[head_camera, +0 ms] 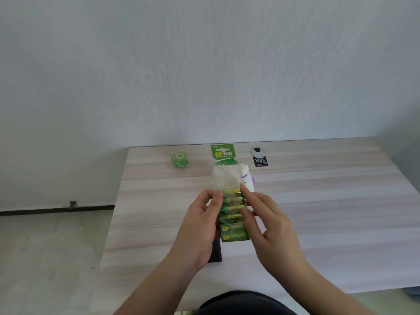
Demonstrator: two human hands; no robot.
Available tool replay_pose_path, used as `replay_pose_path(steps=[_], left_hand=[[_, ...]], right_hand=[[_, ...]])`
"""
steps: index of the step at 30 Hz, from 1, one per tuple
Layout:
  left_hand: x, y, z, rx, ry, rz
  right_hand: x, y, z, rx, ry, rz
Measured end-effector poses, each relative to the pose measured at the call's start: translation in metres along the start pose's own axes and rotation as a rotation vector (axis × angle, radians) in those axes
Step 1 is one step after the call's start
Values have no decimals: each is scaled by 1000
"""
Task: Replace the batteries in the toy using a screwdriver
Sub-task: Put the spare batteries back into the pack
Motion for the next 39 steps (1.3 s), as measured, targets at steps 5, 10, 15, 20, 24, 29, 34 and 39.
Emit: replay_pose_path(steps=[5, 10, 15, 20, 24, 29, 34, 39], left_hand=[[0, -9, -7, -90, 20, -44], [13, -13, -14, -168, 107, -193], [26, -19, -16, -157, 161, -289], [28, -35, -22, -133, 71, -259], [28, -46, -19, -104, 82, -316], [25, -56, -15, -35, 122, -361], [28, -65, -15, 0, 67, -258], [36, -65, -16, -15, 44, -263]], right_hand=[[6, 9, 2, 66, 186, -277], [4, 22, -3, -53, 405, -536], [-1, 34, -10, -63, 490, -477], [-3, 42, -9, -77, 540, -585], [-2, 46, -6, -57, 535, -537], [0, 46, -5, -101, 533, -568], [1, 50, -1, -107, 540, -558], [-2, 48, 5, -37, 536, -539]])
Point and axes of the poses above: each hand's wrist, its own z-axis away from the middle knuckle, its own y-axis out of the palm, x = y × z, the point moved 2 cm from there along -z, towards the middle knuckle, and after that the axes turned 9 degrees about -y, right-handed, at the moved point
